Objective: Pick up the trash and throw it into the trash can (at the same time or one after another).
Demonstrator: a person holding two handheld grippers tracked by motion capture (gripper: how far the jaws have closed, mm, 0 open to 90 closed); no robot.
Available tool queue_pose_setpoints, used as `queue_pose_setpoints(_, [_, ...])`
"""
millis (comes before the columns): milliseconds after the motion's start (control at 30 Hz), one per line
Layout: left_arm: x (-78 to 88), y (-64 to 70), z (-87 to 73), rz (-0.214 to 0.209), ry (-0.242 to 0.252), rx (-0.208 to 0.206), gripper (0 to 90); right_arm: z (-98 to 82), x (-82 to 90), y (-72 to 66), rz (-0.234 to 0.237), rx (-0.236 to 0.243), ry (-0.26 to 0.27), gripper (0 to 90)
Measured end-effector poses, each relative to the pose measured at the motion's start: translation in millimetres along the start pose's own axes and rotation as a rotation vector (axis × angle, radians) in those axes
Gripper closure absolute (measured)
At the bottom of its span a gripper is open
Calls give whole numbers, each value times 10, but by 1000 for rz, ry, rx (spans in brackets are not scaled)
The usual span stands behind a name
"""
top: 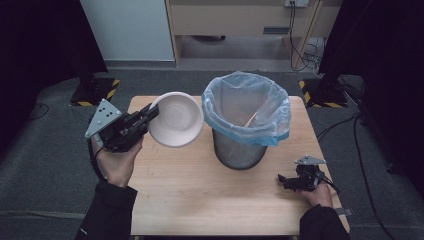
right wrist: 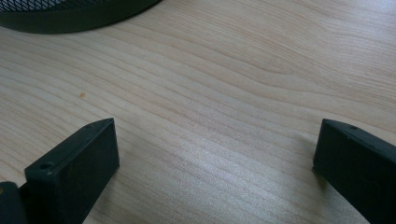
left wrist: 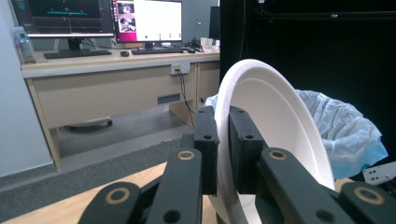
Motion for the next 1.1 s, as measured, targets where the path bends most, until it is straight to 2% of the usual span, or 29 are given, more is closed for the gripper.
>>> queue_pose_setpoints(167, [-56,34,87,-7,17,-3,826,0,0,0,0,0,0,4])
queue_pose_setpoints(233, [-79,33,117,-6,26,-17,826,0,0,0,0,0,0,4])
queue_pose_setpoints(267, [-99,54,131,-12,20,-7,826,1,0,2,0,2,0,4])
queue_pose_setpoints(667, [-235,133,277,-26,32,-23,826,0,0,0,0,0,0,4])
queue_pose_setpoints(1100, [-390,228,485,-41,44,-55,826,0,0,0,0,0,0,4])
Point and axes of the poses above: each handheld gripper's, and its own axes: x roughly backward along the jaws, z roughly out of its top, y roughly to its right, the point moved 6 cm from there along -x, roughly forward along the jaws, and after that the axes turned 4 degrees about -x, right-handed, at the moved point
